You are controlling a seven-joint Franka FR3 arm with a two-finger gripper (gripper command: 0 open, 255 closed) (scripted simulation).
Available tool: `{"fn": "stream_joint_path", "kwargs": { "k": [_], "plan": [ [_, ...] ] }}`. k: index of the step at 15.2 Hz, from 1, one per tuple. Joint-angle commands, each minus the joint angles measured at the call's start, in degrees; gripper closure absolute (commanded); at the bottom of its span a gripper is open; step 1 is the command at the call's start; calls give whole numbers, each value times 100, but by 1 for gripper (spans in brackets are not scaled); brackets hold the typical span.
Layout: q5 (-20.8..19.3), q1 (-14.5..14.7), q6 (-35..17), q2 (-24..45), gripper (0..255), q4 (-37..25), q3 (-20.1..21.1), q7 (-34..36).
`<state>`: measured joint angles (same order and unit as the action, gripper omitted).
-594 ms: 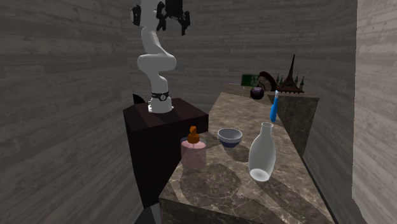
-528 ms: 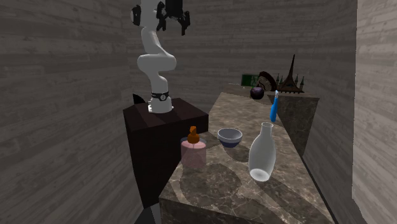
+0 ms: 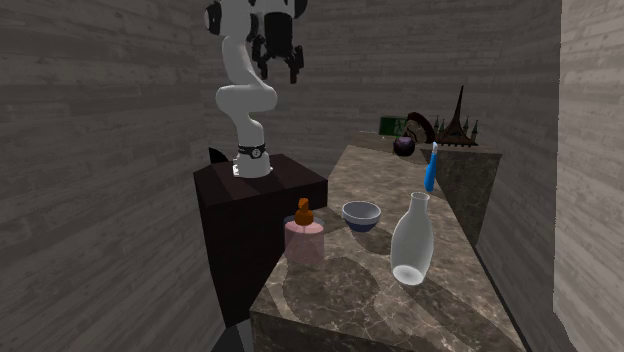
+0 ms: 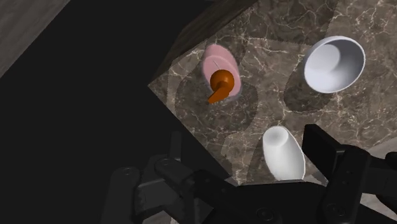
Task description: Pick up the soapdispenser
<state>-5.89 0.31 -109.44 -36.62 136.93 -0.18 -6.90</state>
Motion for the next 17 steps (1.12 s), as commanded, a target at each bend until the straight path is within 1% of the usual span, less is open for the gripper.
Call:
{"fn": "stream_joint_path", "kwargs": {
  "k": [1,9,17],
  "plan": [
    [11,32,-375,285,0,139,-69,-115],
    [128,172,-1715,1626,0,377,-297,-605],
    [436,316,-2886,3264,0,172,-427,-1216]
  ]
}}
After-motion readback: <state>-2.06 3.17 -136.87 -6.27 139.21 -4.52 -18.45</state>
